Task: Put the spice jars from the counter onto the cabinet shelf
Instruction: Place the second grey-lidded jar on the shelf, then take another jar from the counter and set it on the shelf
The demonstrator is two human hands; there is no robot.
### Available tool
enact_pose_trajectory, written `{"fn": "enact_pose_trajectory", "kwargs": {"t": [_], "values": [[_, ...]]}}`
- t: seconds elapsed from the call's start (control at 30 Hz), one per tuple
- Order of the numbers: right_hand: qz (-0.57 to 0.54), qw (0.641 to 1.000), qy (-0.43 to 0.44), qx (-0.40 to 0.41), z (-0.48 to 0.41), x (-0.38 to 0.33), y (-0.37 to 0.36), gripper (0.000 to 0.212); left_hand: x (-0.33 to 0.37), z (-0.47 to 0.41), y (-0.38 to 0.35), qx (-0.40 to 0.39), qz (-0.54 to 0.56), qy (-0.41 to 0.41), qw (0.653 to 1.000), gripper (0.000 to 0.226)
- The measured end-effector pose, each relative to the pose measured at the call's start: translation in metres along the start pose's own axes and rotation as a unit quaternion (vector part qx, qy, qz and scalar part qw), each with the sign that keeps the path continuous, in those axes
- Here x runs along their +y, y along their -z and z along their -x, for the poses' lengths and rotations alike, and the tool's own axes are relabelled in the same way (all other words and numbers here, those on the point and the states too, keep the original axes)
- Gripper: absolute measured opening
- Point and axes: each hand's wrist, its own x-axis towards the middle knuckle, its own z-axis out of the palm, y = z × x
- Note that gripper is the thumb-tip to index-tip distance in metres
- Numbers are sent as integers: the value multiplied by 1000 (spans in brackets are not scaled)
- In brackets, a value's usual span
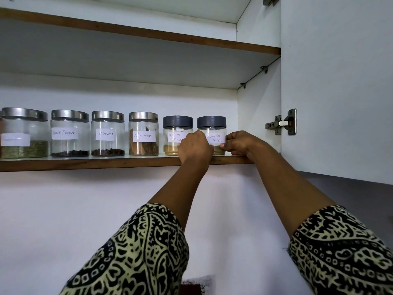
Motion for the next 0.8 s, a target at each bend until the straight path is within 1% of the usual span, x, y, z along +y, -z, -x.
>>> {"fn": "enact_pose_trajectory", "kwargs": {"t": [0.1, 0.17, 0.2, 0.27, 0.3, 0.37, 0.4, 0.47, 0.53, 0.63, 0.73, 0.8], "values": [[9, 1000, -6, 2, 4, -1, 2, 46, 0, 3, 4, -4, 3, -16, 1000, 30], [26, 1000, 5, 4, 12, -2, 0, 50, -1, 14, 9, -1, -4, -54, 999, 30], [47, 999, 18, 13, 18, -2, -1, 53, -2, 22, 11, 5, -4, -85, 996, 32], [85, 994, 56, 47, 37, -4, -4, 64, -8, 47, 15, 30, 11, -150, 988, 35], [89, 990, 79, 71, 50, -4, -8, 67, -13, 60, 15, 42, 36, -171, 984, 36], [71, 981, 132, 124, 82, 0, -19, 66, -29, 88, 14, 51, 104, -186, 976, 37], [47, 977, 153, 139, 99, 5, -26, 64, -37, 101, 12, 45, 137, -177, 974, 37], [-2, 976, 175, 133, 136, 20, -47, 58, -57, 130, 4, 22, 200, -135, 970, 35], [-30, 982, 157, 104, 172, 49, -73, 52, -79, 162, -9, -9, 236, -88, 968, 32], [-95, 991, 83, 50, 221, 103, -110, 46, -114, 205, -30, -55, 249, -13, 967, 28], [-116, 993, -15, -2, 269, 158, -140, 40, -147, 255, -45, -119, 261, 51, 957, 25], [-108, 991, -72, -28, 294, 193, -158, 39, -168, 291, -54, -171, 263, 69, 947, 26]]}}
